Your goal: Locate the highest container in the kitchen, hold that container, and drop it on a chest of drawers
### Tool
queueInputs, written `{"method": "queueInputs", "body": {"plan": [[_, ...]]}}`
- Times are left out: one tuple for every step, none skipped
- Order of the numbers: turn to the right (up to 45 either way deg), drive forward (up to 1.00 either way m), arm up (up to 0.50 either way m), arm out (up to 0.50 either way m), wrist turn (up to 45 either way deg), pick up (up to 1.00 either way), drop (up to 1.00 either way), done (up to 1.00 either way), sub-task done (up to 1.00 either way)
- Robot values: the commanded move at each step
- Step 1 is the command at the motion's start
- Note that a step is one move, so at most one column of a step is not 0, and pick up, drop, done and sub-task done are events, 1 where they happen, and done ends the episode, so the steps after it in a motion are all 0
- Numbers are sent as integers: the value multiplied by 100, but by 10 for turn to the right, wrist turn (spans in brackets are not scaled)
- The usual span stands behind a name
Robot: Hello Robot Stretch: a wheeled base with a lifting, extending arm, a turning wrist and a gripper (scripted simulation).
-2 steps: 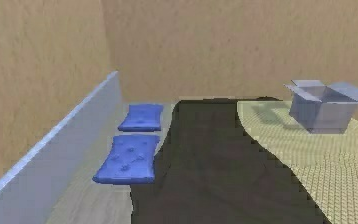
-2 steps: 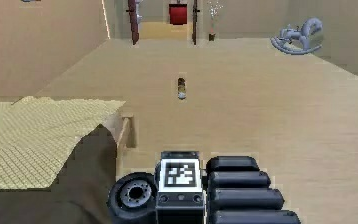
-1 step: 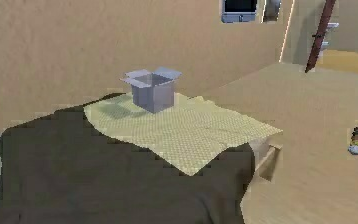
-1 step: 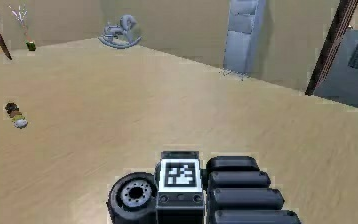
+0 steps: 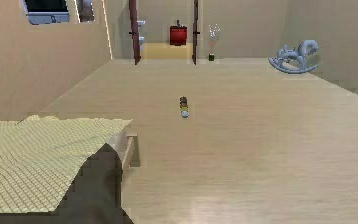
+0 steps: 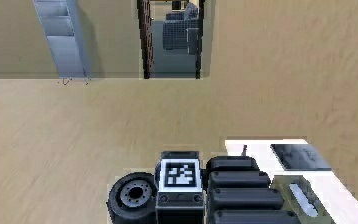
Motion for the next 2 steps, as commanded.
{"method": "queueInputs", "body": {"plan": [[210,0,0,0,0,0,0,0,0],[-450,0,0,0,0,0,0,0,0]]}}
